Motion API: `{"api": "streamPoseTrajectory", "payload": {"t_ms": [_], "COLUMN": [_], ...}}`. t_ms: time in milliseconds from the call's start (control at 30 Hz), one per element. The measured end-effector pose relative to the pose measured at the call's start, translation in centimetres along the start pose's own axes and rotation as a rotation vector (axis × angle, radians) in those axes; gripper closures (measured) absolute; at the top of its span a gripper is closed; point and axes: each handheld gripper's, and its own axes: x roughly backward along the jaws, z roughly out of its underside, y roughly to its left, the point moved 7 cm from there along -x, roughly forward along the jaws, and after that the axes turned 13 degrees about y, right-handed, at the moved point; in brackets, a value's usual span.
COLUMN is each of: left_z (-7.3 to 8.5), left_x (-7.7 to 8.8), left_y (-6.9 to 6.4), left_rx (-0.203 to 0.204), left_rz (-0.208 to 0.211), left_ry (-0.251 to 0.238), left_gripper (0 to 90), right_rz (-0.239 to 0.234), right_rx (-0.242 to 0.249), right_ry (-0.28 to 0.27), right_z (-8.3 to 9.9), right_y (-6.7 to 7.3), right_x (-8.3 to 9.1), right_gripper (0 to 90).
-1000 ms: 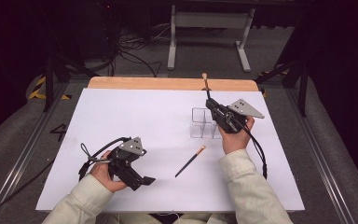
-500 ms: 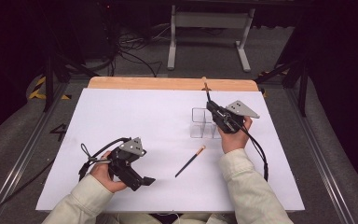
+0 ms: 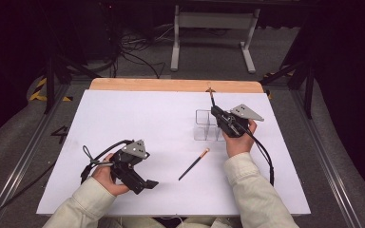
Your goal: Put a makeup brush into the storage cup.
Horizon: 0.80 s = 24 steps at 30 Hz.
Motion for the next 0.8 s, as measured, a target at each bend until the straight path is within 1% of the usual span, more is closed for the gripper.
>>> {"api": "streamPoseTrajectory", "payload": {"t_ms": [100,267,500,667,700,733,800], "left_z": [-0.12,-0.29,-0.56,-0.6,-0.64,-0.67,-0.7], "left_x": [-0.09,-0.09,-0.19,-0.29,-0.32,-0.35,-0.39], "left_y": [0.01,0.04,0.06,0.01,0.04,0.09,0.18], "left_rx": [-0.008,-0.005,-0.019,-0.012,-0.018,-0.02,-0.021], "left_rz": [0.003,0.007,0.012,0.015,0.017,0.016,0.016], "left_ry": [0.006,0.002,0.005,0.008,0.008,0.007,0.008], "left_gripper": [0.4,0.4,0.5,0.5,0.5,0.5,0.5], "right_rz": [-0.007,-0.016,-0.025,-0.027,-0.029,-0.034,-0.037], "right_rx": [-0.02,-0.031,-0.052,-0.062,-0.067,-0.07,-0.065], "right_ry": [0.003,0.004,0.014,0.022,0.025,0.026,0.025], "right_z": [0.27,0.5,0.89,1.09,1.1,1.11,1.08], "right_y": [-0.16,-0.1,-0.12,-0.17,-0.18,-0.16,-0.14], "right_x": [0.04,0.27,0.61,0.66,0.68,0.69,0.72], "right_gripper": [83.5,83.4,83.2,82.9,82.6,81.9,75.1]}}
